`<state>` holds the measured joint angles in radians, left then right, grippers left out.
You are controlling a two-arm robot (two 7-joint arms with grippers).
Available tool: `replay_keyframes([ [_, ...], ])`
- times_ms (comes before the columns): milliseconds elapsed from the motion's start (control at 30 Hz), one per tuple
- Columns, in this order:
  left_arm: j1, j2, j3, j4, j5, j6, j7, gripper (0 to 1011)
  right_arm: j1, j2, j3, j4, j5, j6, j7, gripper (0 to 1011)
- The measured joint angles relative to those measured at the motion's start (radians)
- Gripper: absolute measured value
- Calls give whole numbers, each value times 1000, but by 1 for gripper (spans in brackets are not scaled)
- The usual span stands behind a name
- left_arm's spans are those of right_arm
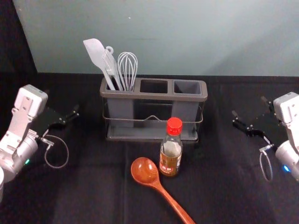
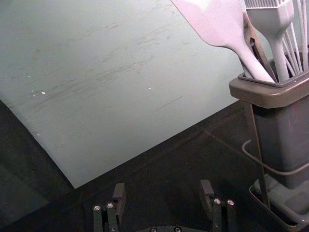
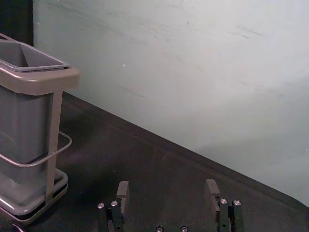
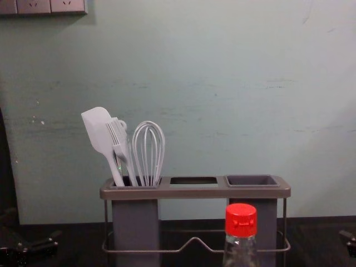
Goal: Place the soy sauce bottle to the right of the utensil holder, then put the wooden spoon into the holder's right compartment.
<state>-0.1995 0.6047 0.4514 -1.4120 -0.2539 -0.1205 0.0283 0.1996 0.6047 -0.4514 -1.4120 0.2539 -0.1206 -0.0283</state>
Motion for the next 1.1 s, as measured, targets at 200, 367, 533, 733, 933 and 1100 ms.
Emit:
replay_keyframes([
  [200, 0, 0, 0, 0, 0, 0, 0, 1005, 0, 0, 0, 0, 0, 0, 0, 1002],
  [367, 0, 0, 0, 0, 0, 0, 0, 1005, 0, 0, 0, 0, 0, 0, 0, 1002],
  [533, 0, 0, 0, 0, 0, 0, 0, 1005, 0, 0, 0, 0, 0, 0, 0, 1002],
  [733, 0, 0, 0, 0, 0, 0, 0, 1005, 0, 0, 0, 0, 0, 0, 0, 1002],
  [933, 0, 0, 0, 0, 0, 0, 0, 1005, -24, 9, 16, -29, -3, -24, 6, 1002],
  [1100, 0, 0, 0, 0, 0, 0, 0, 1005, -76, 30, 51, -96, 19, -46, 24, 1002],
])
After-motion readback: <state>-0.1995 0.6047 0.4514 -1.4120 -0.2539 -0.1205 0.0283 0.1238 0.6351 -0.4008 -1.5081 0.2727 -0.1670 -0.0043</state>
